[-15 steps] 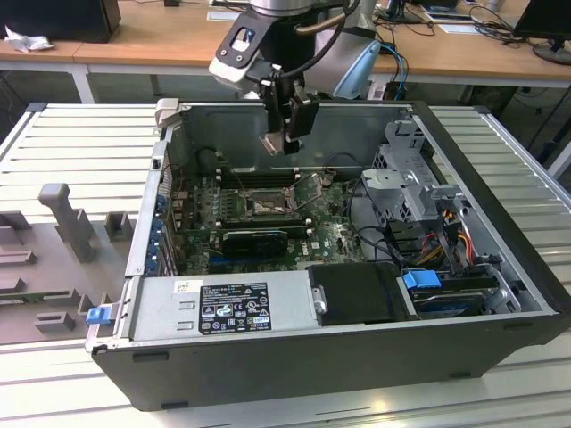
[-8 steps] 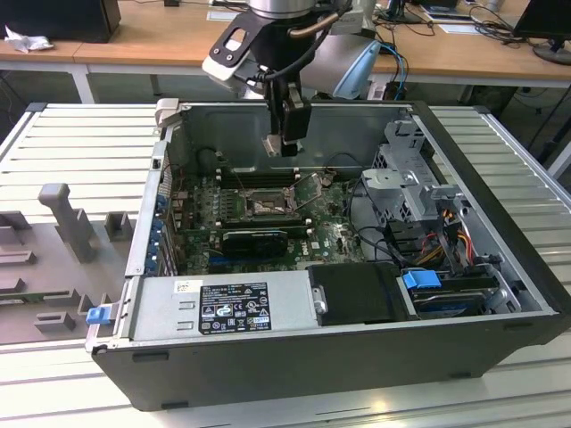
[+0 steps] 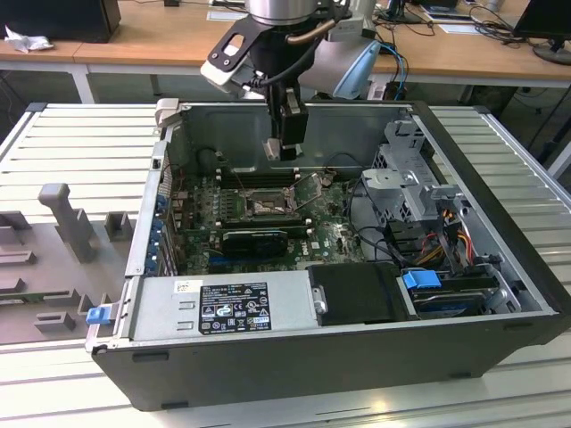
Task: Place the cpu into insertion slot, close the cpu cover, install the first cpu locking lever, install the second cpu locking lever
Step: 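Place the cpu into insertion slot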
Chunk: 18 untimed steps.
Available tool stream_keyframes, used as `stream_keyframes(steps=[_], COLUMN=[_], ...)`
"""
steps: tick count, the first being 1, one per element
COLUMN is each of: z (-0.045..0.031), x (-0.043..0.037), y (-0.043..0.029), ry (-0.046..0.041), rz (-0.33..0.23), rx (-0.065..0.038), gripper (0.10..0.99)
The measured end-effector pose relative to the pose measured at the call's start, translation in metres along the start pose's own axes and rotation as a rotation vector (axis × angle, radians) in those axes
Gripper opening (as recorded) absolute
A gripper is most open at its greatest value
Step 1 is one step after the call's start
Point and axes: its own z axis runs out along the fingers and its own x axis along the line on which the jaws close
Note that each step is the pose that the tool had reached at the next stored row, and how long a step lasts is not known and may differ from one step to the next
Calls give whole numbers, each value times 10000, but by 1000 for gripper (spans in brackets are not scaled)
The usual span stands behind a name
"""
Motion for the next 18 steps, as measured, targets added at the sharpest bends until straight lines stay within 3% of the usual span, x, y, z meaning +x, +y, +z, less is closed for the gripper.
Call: stream_keyframes(steps=[7,14,18], z=[69,248,300], x=[-1,-3,-4], y=[-6,-21,-26], ry=[-80,-79,-78], rz=[806,826,826], rx=[-16,-15,-16], gripper=[529,529,529])
